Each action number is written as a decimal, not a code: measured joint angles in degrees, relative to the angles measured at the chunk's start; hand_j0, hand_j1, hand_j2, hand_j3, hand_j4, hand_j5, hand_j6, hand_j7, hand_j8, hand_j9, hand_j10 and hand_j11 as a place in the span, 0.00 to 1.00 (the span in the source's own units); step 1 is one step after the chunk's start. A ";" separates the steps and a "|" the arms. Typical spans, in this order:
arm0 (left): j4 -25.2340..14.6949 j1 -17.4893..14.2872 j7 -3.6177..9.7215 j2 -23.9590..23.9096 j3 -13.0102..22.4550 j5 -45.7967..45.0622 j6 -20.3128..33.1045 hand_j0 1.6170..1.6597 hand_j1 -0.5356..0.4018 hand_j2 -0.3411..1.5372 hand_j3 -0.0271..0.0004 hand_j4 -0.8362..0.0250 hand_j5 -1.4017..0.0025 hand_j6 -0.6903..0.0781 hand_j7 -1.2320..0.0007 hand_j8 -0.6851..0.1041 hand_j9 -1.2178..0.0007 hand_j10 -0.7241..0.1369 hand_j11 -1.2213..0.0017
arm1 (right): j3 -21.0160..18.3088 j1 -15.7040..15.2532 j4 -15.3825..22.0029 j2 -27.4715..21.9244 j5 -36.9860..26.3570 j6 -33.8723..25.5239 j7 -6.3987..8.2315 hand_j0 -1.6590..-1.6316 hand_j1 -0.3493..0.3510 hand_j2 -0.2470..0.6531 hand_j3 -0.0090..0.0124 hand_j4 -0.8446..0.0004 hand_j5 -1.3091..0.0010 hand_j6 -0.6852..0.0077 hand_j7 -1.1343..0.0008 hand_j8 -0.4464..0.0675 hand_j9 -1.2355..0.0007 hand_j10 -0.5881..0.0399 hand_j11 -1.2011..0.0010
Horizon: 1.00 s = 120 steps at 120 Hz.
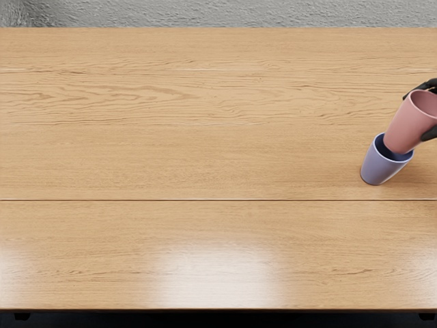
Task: Pick up cup and place in cup with right hand
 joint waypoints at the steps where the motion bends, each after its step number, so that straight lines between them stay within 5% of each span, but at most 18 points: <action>1: 0.00 0.00 0.00 0.00 0.00 0.00 0.00 0.96 0.94 0.18 0.98 0.97 1.00 0.90 1.00 0.87 1.00 0.84 1.00 | -0.03 -0.08 0.00 0.00 -0.02 -0.11 0.09 0.09 0.67 0.27 0.46 0.56 0.53 0.56 0.48 0.29 0.49 0.19 0.48; 47: 0.00 0.00 0.00 0.00 0.00 0.00 0.00 0.96 0.94 0.18 0.98 0.97 1.00 0.90 1.00 0.87 1.00 0.84 1.00 | -0.41 -2.56 -1.40 3.02 -1.87 -3.18 2.47 0.09 0.67 0.29 0.42 0.56 0.55 0.54 0.50 0.27 0.53 0.23 0.51; 82: 0.00 0.00 0.00 0.00 0.00 0.00 0.00 0.96 0.94 0.18 0.98 0.97 1.00 0.90 1.00 0.87 1.00 0.84 1.00 | -0.30 -3.11 -2.23 3.30 -1.17 -3.11 2.54 0.05 0.21 0.27 0.42 0.85 0.86 0.83 0.84 0.65 0.85 0.71 0.85; 120: 0.00 0.00 0.00 0.00 0.00 0.00 0.00 0.96 0.94 0.18 0.98 0.97 1.00 0.90 1.00 0.87 1.00 0.84 1.00 | 0.62 -2.71 -2.62 2.33 6.24 0.39 2.23 0.04 0.04 0.28 0.42 0.96 0.97 0.94 0.97 0.81 0.97 0.88 0.97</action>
